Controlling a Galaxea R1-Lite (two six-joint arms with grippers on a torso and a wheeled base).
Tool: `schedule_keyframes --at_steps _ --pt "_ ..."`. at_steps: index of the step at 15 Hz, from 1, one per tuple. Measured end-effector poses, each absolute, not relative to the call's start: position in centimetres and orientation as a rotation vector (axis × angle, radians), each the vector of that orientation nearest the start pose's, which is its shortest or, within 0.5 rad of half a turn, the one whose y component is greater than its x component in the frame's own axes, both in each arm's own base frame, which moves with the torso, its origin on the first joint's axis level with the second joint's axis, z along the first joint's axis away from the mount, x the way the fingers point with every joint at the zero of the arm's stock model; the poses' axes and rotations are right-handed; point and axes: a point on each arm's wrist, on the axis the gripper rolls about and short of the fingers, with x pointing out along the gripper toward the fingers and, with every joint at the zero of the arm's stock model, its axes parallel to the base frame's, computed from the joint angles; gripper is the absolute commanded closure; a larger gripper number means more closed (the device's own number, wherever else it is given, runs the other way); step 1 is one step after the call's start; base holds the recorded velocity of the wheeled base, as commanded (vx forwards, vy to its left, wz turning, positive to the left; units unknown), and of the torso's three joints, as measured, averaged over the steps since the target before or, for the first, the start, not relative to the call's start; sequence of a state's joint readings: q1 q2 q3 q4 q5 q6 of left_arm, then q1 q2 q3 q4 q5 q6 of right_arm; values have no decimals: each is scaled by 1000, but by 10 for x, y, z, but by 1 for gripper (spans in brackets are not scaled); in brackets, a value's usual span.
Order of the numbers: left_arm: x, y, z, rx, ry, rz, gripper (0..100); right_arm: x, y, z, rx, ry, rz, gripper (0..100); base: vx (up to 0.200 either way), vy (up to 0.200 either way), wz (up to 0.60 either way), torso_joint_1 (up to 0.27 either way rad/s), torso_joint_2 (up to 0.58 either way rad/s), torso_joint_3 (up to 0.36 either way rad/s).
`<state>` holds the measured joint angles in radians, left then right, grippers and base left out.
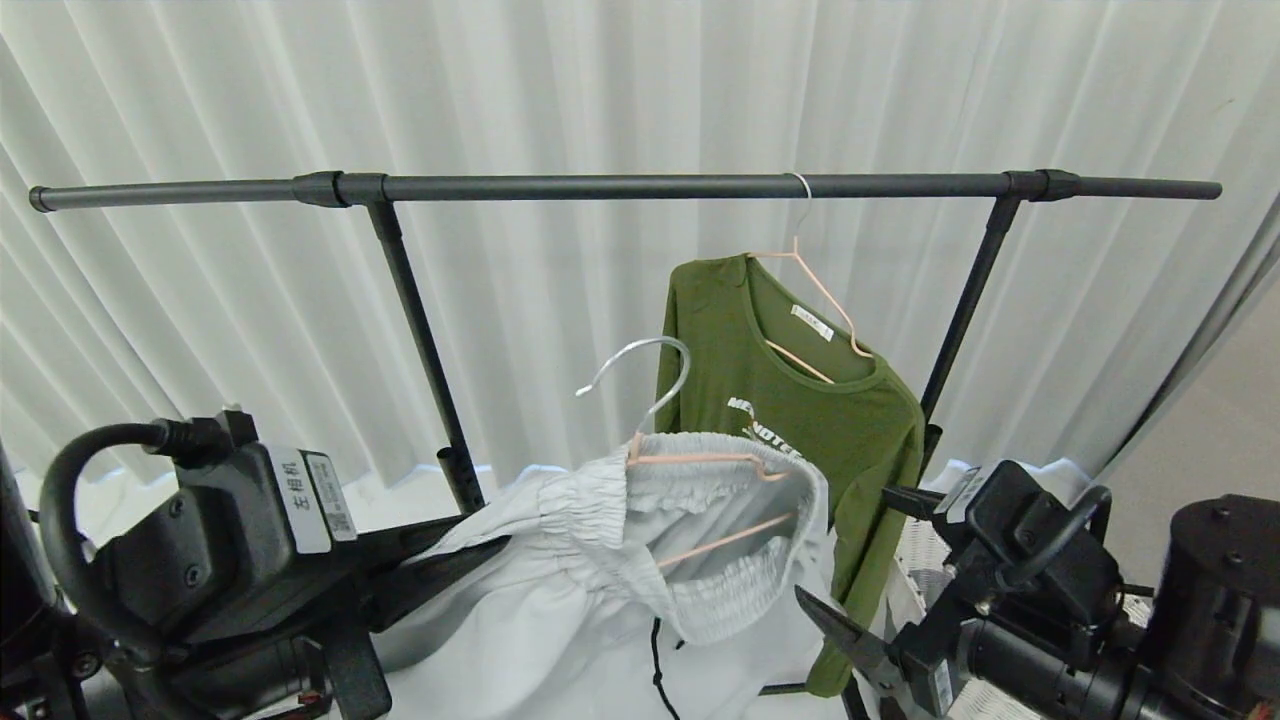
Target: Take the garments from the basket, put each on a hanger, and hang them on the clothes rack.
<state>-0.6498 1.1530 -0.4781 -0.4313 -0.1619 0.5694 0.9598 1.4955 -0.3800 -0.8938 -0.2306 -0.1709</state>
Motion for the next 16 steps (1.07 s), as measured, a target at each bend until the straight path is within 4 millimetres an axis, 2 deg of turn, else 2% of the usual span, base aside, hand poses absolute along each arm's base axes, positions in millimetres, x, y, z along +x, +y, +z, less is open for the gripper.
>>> schedule_keyframes --at_steps 4,6,11,16 --pt "120 -98 197 584 -17 -935 100 148 157 161 -408 138 898 0 0 0 0 0 0 0" --pt "117 -98 195 572 -33 -1003 100 155 153 174 -443 156 961 0 0 0 0 0 0 0" --pt "115 -97 193 586 -44 -1036 100 163 167 217 -511 123 1198 0 0 0 0 0 0 0" --pt "116 -98 195 586 -53 -1034 100 166 196 226 -519 138 1312 0 0 0 0 0 0 0"
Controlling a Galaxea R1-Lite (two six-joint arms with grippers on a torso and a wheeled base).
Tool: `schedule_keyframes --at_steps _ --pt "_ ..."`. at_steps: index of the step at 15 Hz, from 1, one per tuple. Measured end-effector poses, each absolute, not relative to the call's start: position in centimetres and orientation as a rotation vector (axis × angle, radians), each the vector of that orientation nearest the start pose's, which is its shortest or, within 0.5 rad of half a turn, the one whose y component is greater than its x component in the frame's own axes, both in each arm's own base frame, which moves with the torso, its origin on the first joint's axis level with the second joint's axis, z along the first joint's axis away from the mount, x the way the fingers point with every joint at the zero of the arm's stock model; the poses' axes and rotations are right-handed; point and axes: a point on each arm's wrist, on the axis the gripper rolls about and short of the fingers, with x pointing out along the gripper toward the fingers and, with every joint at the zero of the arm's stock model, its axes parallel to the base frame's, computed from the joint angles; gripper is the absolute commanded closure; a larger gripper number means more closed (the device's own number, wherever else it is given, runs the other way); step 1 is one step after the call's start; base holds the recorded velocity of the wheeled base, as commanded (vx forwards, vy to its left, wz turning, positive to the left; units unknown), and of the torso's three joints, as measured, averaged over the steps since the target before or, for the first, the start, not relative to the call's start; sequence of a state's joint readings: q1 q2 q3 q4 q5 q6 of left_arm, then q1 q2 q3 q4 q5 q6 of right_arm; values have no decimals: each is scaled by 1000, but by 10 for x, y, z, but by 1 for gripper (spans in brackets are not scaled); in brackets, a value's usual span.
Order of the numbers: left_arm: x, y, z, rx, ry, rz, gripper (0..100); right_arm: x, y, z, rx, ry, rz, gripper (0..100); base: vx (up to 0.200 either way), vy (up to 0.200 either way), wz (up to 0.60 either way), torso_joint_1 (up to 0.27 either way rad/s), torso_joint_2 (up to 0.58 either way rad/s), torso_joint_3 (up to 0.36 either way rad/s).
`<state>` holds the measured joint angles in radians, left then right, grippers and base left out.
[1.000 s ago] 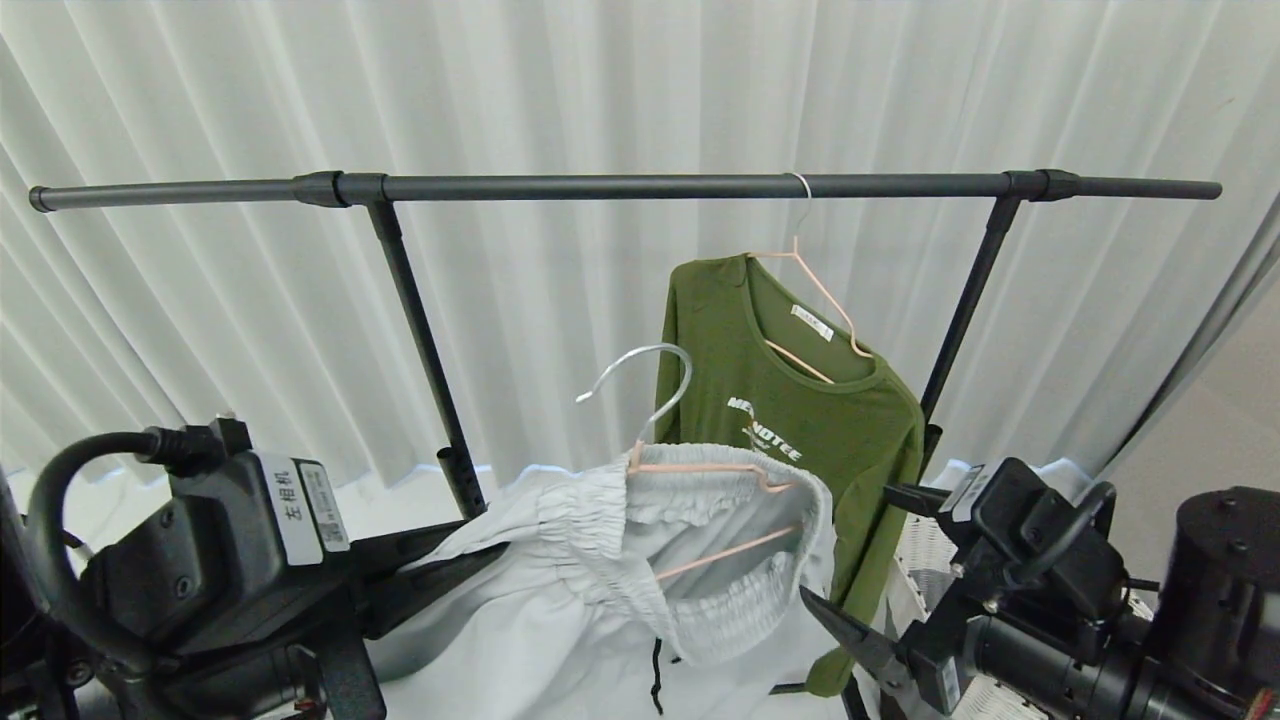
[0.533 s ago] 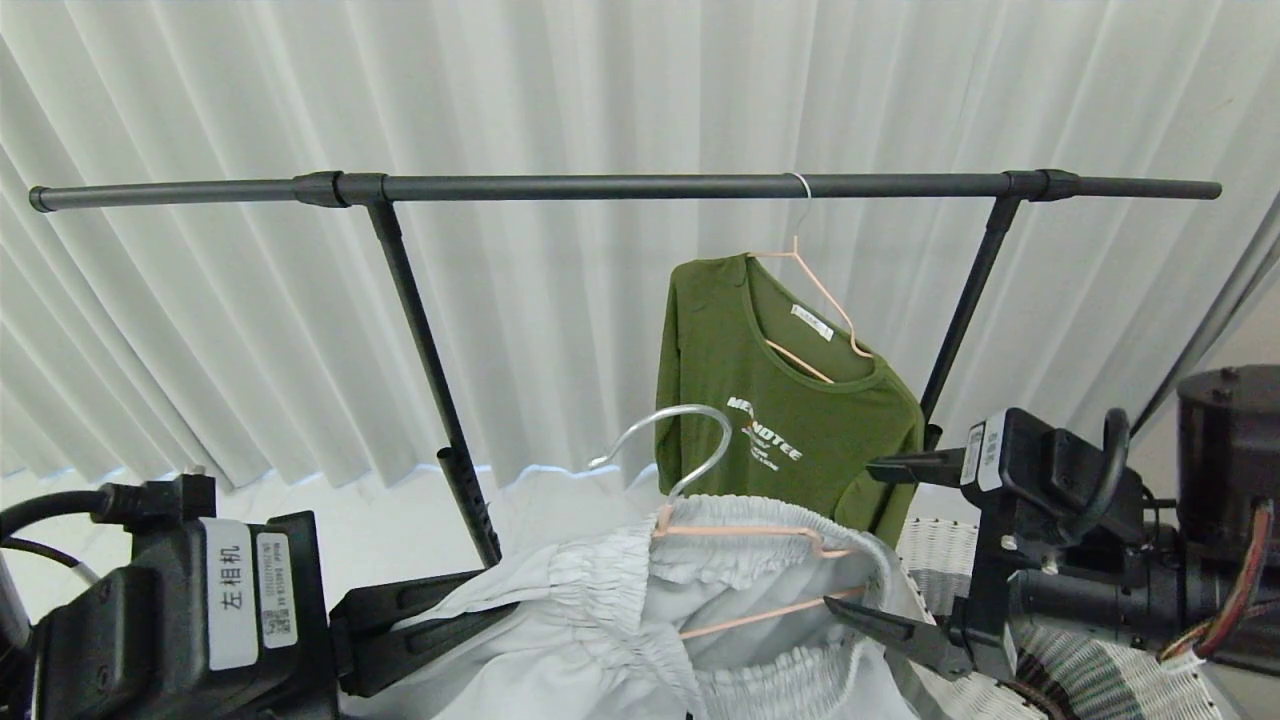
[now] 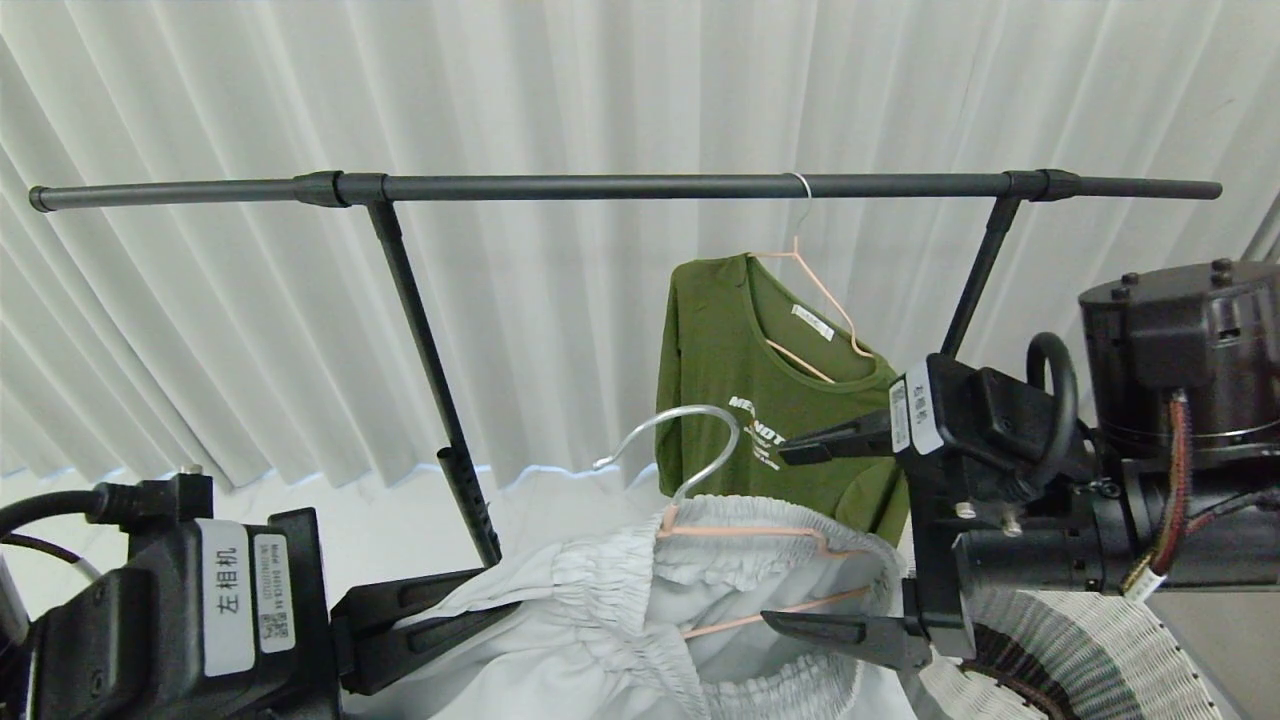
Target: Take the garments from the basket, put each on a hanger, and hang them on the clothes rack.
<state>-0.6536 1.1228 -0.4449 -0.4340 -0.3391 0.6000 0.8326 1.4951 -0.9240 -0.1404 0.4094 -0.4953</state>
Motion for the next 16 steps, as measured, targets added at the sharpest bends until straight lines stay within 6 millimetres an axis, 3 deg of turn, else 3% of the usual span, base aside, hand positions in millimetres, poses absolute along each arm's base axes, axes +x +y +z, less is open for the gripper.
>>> schedule_keyframes --at_steps 8,15,16 --pt "119 -100 202 584 -71 -1022 100 186 217 219 -527 211 1331 0 0 0 0 0 0 0" --pt "119 -100 202 583 -72 -1021 100 198 221 210 -526 243 1313 0 0 0 0 0 0 0" --pt "119 -100 202 583 -72 -1021 100 198 222 209 -526 245 1313 100 0 0 0 0 0 0"
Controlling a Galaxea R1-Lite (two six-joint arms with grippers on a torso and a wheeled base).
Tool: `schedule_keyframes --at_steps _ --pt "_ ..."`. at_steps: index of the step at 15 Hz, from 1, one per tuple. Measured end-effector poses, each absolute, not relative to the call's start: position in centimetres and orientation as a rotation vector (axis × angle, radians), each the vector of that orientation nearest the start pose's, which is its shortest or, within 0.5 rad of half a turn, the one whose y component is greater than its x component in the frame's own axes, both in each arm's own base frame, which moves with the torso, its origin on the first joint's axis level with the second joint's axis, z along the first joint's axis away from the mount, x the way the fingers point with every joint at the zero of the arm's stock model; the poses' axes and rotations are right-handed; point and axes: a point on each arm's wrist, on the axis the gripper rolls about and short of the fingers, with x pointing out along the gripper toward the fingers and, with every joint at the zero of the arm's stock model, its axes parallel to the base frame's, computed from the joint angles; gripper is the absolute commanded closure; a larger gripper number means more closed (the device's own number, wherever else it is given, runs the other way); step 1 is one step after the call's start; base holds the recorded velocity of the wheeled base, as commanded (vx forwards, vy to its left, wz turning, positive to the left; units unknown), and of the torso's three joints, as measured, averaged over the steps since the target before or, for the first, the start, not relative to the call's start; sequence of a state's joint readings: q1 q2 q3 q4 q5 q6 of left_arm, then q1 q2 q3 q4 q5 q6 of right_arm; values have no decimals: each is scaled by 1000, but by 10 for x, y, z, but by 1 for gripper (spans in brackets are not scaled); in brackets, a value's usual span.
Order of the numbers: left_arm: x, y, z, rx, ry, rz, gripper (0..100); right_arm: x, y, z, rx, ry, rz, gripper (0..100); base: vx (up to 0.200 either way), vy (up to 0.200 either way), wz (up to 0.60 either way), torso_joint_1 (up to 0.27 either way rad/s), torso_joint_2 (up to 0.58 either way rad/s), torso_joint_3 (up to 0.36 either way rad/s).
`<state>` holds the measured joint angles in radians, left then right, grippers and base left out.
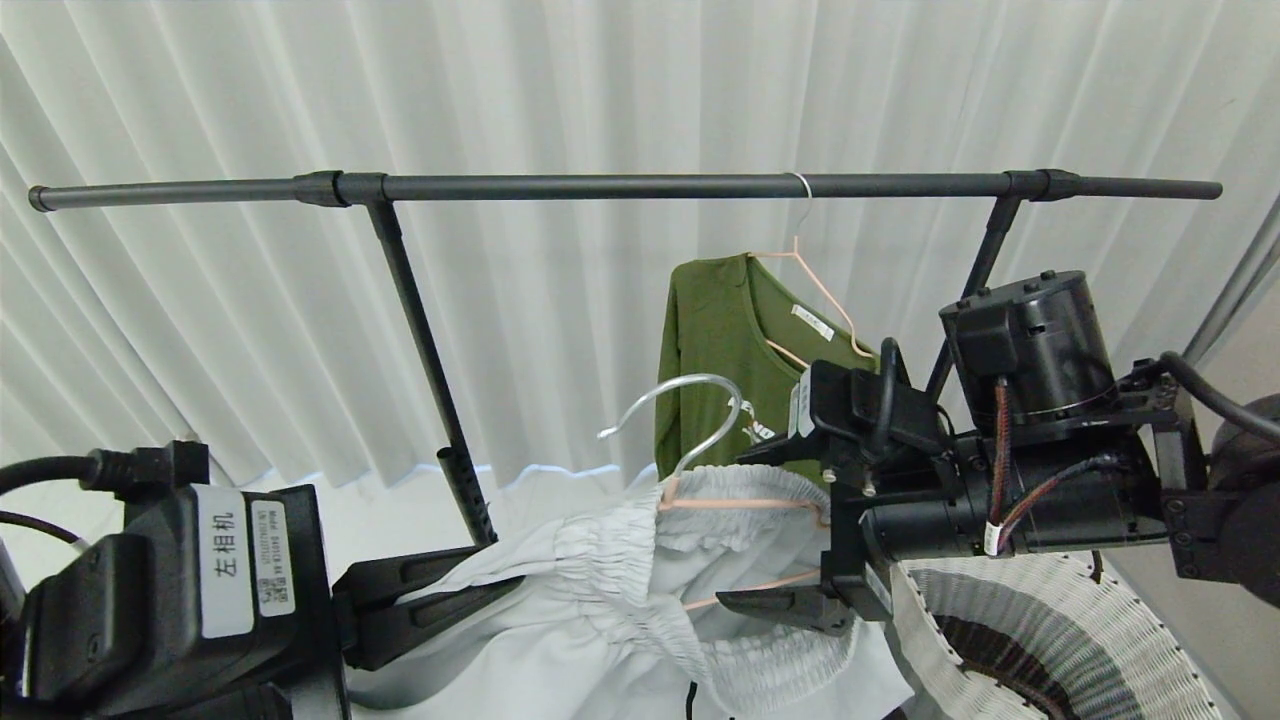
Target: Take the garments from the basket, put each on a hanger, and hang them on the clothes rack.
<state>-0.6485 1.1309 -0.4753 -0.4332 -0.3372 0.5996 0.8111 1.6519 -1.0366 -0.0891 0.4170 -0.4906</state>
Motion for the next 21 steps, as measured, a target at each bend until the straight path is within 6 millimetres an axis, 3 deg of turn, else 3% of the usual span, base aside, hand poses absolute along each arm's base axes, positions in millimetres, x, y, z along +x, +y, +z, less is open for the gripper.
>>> schedule_keyframes --at_steps 9,10,17,21 --pt "120 -100 203 584 -73 -1019 100 206 221 212 -530 227 1288 100 0 0 0 0 0 0" --pt "120 -100 203 584 -74 -1018 0 207 221 215 -540 210 1284 100 0 0 0 0 0 0" --pt "120 -99 200 591 -66 -1013 0 219 207 229 -631 95 1243 100 0 0 0 0 0 0" --pt "128 -87 199 589 -35 -922 0 231 188 239 -638 74 1158 100 0 0 0 0 0 0"
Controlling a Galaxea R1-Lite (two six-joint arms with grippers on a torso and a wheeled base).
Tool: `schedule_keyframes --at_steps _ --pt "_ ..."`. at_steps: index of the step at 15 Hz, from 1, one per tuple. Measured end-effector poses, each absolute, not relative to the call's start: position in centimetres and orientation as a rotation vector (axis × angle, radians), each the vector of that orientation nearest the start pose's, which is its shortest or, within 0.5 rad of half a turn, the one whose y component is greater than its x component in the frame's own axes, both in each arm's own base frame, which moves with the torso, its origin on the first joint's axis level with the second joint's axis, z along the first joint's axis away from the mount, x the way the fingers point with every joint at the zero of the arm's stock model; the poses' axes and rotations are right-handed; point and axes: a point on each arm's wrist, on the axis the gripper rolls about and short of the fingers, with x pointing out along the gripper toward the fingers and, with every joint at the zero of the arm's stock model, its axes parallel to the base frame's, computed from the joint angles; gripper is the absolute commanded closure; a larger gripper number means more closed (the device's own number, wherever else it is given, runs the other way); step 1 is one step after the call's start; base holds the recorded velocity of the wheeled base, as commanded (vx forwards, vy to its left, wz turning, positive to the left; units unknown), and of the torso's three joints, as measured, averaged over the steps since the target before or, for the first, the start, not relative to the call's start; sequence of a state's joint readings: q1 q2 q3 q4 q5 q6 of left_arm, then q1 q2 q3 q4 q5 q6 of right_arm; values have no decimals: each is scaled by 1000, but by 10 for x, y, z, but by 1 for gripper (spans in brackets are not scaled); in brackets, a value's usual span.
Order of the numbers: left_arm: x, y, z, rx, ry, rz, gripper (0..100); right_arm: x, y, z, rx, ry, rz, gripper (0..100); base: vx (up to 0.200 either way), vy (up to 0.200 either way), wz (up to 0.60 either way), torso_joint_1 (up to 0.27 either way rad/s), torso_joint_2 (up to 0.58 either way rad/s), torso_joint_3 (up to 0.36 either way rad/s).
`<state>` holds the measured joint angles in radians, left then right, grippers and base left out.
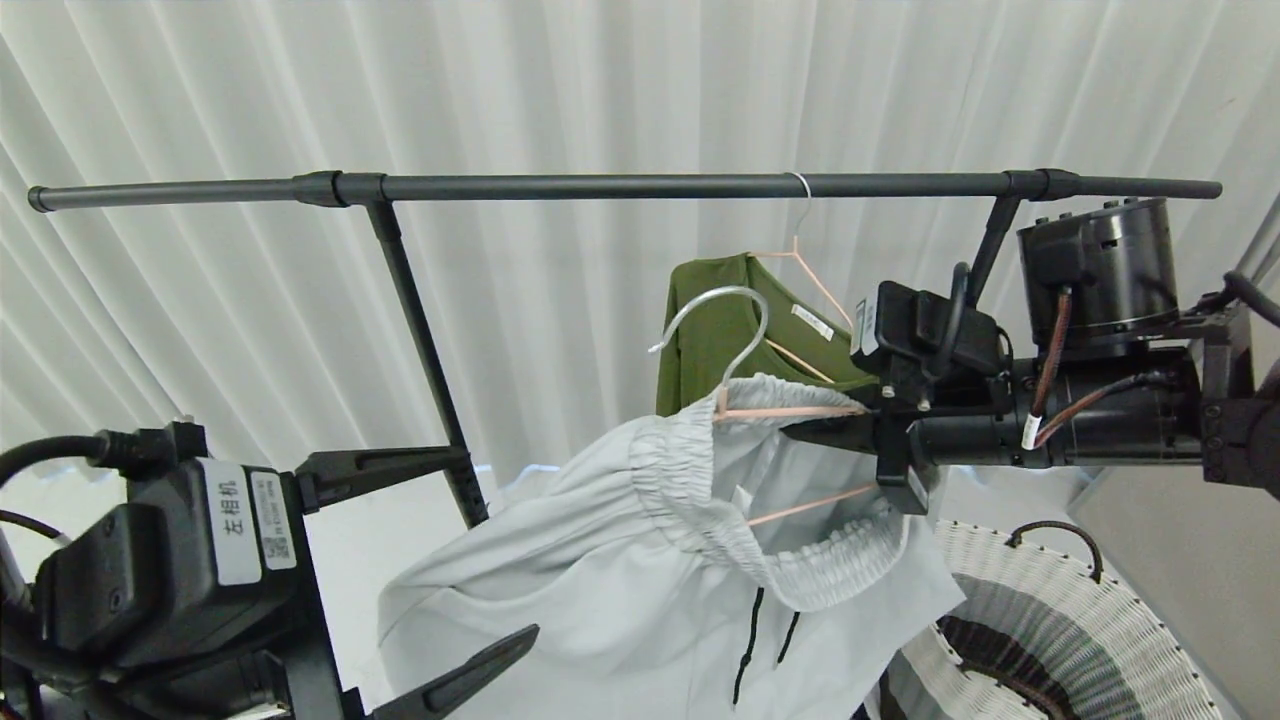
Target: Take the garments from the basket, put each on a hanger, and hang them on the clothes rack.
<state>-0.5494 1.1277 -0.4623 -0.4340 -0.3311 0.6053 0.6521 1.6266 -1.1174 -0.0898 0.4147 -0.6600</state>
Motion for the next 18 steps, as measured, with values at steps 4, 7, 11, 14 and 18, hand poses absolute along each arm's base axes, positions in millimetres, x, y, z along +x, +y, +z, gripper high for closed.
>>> schedule_keyframes --at_steps 4,7,11,14,18 --pt "132 -72 205 577 -40 -819 0 240 170 250 -602 99 1035 100 0 0 0 0 0 0" --pt "129 -64 205 574 -39 -773 0 242 167 257 -551 117 982 100 0 0 0 0 0 0" --pt "133 -42 195 607 52 -555 0 237 163 258 -553 154 968 100 0 0 0 0 0 0" --pt "129 -37 188 610 79 -519 0 235 160 261 -551 174 913 100 0 0 0 0 0 0" --pt "125 -33 186 607 80 -495 0 234 158 263 -526 178 891 100 0 0 0 0 0 0"
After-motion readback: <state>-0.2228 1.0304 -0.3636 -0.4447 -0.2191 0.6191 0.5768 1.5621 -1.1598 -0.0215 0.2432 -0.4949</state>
